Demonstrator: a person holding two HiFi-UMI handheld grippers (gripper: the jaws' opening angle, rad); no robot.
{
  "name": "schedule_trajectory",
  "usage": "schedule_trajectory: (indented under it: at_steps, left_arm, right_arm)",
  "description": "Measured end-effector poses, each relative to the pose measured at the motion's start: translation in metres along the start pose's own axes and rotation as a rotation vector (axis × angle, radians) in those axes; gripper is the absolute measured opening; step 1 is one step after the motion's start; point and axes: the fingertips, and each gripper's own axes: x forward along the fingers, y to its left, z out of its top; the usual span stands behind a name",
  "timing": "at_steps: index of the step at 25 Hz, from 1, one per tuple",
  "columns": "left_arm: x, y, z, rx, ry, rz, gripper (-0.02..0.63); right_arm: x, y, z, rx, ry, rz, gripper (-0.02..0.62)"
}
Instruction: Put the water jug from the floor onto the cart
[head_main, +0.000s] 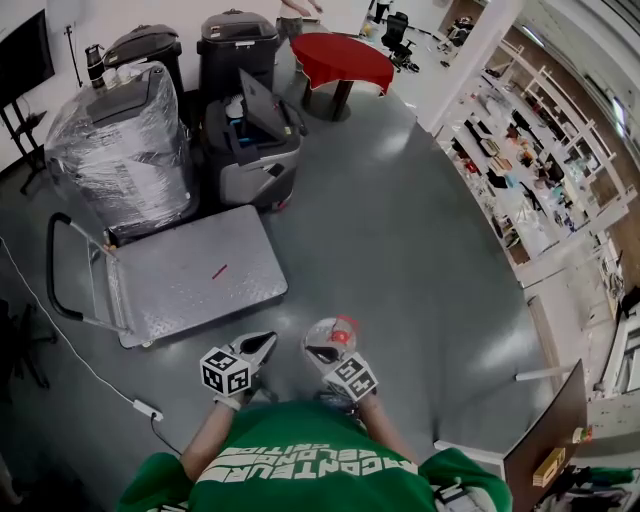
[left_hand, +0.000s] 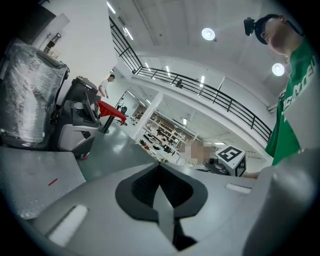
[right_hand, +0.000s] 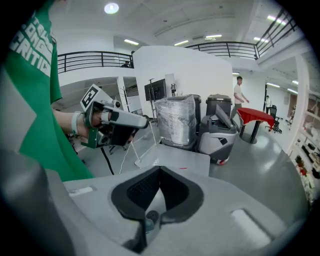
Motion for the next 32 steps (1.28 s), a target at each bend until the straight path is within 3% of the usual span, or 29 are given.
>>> schedule_trajectory:
  at_steps: [13, 32]
  left_arm:
    - [0.001, 0.009, -0.001, 0.027, 0.048, -0.073, 0.009]
    - [0.058, 0.012, 0.03, 0.125, 0.05, -0.056, 0.009]
  right_arm:
    - [0.006, -0.01, 0.001, 0.009, 0.038, -0.067, -0.008]
    - [-0.001, -0.105, 0.011, 0.036, -0.049, -0.107, -0.008]
